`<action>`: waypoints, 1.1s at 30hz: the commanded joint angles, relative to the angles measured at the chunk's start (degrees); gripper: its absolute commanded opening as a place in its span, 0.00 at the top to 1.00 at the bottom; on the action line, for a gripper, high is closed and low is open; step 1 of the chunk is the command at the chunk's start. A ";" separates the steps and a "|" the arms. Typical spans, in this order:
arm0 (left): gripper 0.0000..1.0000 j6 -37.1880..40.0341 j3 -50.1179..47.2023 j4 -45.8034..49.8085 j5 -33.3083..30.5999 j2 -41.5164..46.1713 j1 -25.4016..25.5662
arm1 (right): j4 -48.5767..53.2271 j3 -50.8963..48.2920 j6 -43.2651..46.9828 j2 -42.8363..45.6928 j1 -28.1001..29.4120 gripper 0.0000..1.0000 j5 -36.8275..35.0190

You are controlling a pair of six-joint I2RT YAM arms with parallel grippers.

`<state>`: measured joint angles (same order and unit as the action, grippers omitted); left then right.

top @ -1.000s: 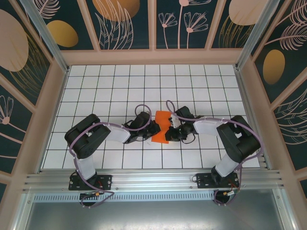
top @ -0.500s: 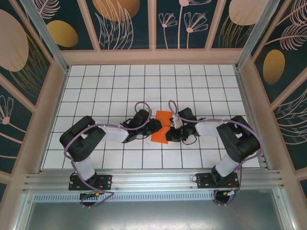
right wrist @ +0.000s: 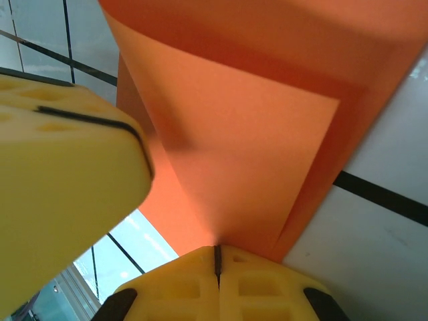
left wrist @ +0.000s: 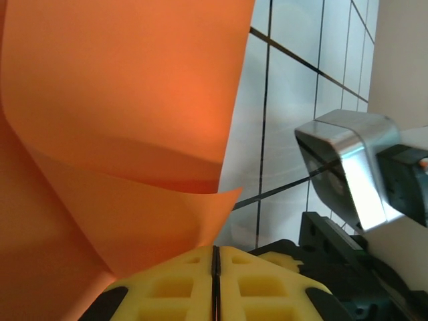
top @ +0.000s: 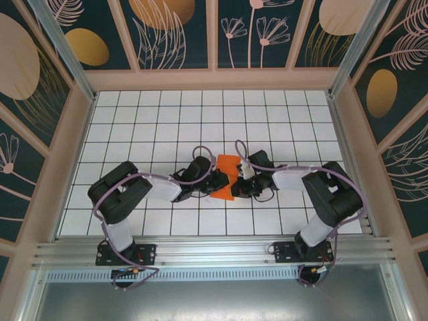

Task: Fold a paper plane with a square sheet of paper (pick it up from the middle)
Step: Fold the triangle a second time at the center of the table.

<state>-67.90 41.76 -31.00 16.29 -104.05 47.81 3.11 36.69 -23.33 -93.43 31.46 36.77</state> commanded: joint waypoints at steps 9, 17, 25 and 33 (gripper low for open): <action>0.87 0.98 1.67 3.11 -2.42 -3.30 0.27 | 4.64 -1.30 0.16 -2.22 0.19 0.95 -6.22; 0.86 2.85 3.33 6.63 -7.58 -3.13 -1.07 | 7.37 -1.96 1.75 -2.42 0.19 0.99 -8.45; 0.85 5.10 4.52 8.07 -8.39 -3.42 -4.23 | 7.71 -2.32 2.00 -2.48 0.23 0.99 -9.06; 0.85 7.07 5.18 9.13 -8.33 -4.38 -6.80 | 8.01 -2.17 1.80 -2.44 0.20 0.99 -9.29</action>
<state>-63.22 45.82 -24.38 10.09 -107.00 42.24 3.60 36.75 -22.85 -93.38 31.48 36.12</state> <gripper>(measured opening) 0.149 0.051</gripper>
